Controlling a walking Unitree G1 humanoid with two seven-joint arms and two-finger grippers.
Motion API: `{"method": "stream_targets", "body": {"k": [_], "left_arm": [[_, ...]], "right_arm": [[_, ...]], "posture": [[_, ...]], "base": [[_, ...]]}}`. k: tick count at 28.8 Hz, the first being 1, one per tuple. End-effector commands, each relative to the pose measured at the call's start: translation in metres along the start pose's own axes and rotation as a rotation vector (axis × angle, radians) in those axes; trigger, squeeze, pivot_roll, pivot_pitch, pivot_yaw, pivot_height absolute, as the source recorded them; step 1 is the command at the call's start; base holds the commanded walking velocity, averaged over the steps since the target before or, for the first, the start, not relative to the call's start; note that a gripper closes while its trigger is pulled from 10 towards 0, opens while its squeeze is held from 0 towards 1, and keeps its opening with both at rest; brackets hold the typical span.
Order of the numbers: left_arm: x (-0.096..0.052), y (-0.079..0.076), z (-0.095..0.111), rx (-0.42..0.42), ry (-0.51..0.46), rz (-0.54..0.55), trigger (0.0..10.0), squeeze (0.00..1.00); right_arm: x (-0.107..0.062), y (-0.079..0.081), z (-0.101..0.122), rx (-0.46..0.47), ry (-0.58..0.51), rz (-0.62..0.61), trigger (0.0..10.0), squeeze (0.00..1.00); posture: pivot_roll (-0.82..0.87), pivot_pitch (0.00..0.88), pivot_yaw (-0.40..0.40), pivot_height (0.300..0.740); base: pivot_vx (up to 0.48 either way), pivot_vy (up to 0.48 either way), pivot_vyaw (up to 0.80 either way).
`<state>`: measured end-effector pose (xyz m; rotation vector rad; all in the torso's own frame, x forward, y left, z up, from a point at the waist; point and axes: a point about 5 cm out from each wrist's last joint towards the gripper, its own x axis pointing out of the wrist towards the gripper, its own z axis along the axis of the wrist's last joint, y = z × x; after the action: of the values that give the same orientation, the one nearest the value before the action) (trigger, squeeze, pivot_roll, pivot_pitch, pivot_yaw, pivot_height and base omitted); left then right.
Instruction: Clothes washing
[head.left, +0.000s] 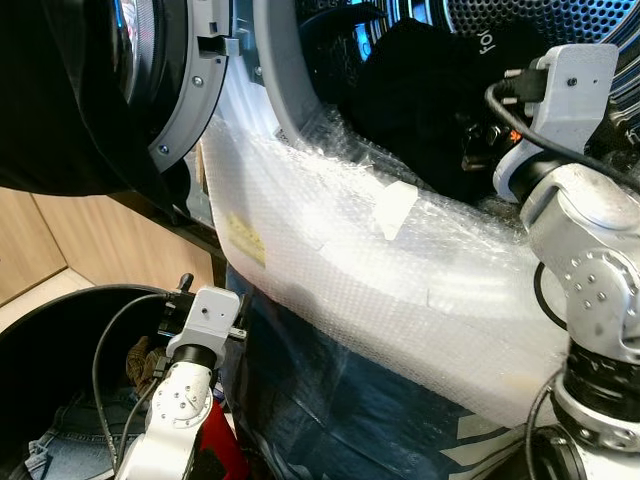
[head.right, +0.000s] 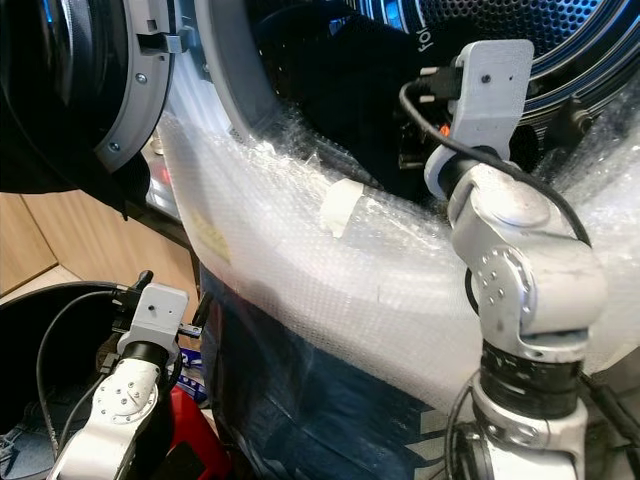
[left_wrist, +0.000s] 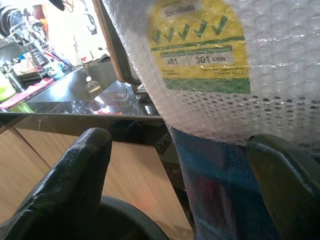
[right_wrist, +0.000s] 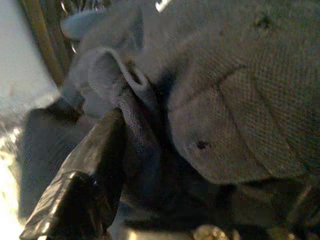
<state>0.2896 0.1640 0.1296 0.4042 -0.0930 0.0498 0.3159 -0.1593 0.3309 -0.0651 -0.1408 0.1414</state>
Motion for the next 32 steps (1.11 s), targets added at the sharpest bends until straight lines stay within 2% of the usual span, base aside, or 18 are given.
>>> {"method": "stream_targets", "body": {"k": [1,7,9,11,16,17,18,19,21,22,24,25,26,28,32], "left_arm": [[-0.001,-0.003,0.003,-0.004,-0.005,-0.016,10.0,0.00],[-0.001,-0.002,0.003,-0.005,-0.005,-0.009,10.0,0.00],[-0.002,-0.002,0.003,-0.006,-0.004,-0.008,10.0,0.00],[-0.002,-0.002,0.003,-0.007,-0.004,-0.008,10.0,0.00],[0.000,-0.002,0.003,-0.007,-0.006,-0.009,10.0,0.00],[0.000,-0.002,0.003,-0.008,-0.006,-0.010,10.0,0.00],[0.000,-0.002,0.003,-0.008,-0.006,-0.010,10.0,0.00],[0.000,-0.003,0.003,-0.008,-0.006,-0.011,10.0,0.00],[0.000,-0.003,0.003,-0.010,-0.007,-0.011,10.0,0.00],[0.000,-0.003,0.003,-0.009,-0.006,-0.012,10.0,0.00],[0.000,-0.003,0.003,-0.009,-0.005,-0.012,10.0,0.00],[0.000,-0.003,0.003,-0.009,-0.006,-0.013,10.0,0.00],[0.000,-0.003,0.003,-0.010,-0.006,-0.013,10.0,0.00],[0.000,-0.003,0.003,-0.010,-0.006,-0.012,10.0,0.00],[0.000,-0.004,0.004,-0.012,-0.008,-0.013,10.0,0.00]], "right_arm": [[-0.006,-0.005,0.001,-0.041,0.008,-0.003,10.0,0.00],[-0.013,-0.011,0.006,-0.083,0.010,0.027,10.0,0.00],[-0.018,-0.021,0.007,-0.114,0.013,0.010,10.0,0.00],[-0.019,-0.022,0.007,-0.121,0.012,0.006,10.0,0.00],[-0.023,-0.023,0.014,-0.068,-0.027,0.075,10.0,0.00],[-0.024,-0.021,0.013,-0.030,-0.028,0.100,10.0,0.90],[-0.024,-0.021,0.013,-0.030,-0.028,0.100,10.0,0.90],[-0.025,-0.018,0.011,0.009,-0.027,0.137,10.0,1.00],[-0.027,-0.016,0.009,0.049,-0.022,0.179,10.0,1.00],[-0.030,-0.012,0.006,0.099,-0.006,0.238,10.0,1.00],[-0.030,-0.011,0.005,0.109,-0.002,0.252,10.0,1.00],[-0.037,-0.001,0.003,0.130,0.000,0.360,10.0,1.00],[-0.043,0.006,0.002,0.114,-0.009,0.439,10.0,1.00],[-0.050,0.015,0.000,0.067,-0.013,0.520,10.0,1.00],[-0.053,0.018,-0.007,0.017,0.031,0.528,10.0,1.00]], "posture": [[0.05,0.077,-0.123,0.740],[0.05,0.078,-0.125,0.740],[0.04,0.078,-0.124,0.740],[0.04,0.078,-0.124,0.740],[0.04,0.075,-0.123,0.740],[0.04,0.075,-0.123,0.740],[0.04,0.075,-0.123,0.740],[0.04,0.074,-0.123,0.740],[0.04,0.076,-0.124,0.740],[0.04,0.078,-0.123,0.740],[0.04,0.078,-0.123,0.740],[0.04,0.078,-0.124,0.740],[0.03,0.078,-0.124,0.740],[0.03,0.079,-0.123,0.740],[0.03,0.078,-0.124,0.740]], "base": [[0.000,0.000,0.00],[0.000,0.000,0.00],[0.000,0.000,0.00],[0.000,0.000,0.00],[0.000,0.000,0.00],[0.000,0.000,0.00],[0.000,0.000,0.00],[0.000,0.000,0.00],[0.000,0.000,0.00],[0.000,0.000,0.00],[0.000,0.000,0.00],[0.000,0.000,0.00],[0.000,0.000,0.00],[0.000,0.000,0.00],[0.000,0.000,0.00]]}}
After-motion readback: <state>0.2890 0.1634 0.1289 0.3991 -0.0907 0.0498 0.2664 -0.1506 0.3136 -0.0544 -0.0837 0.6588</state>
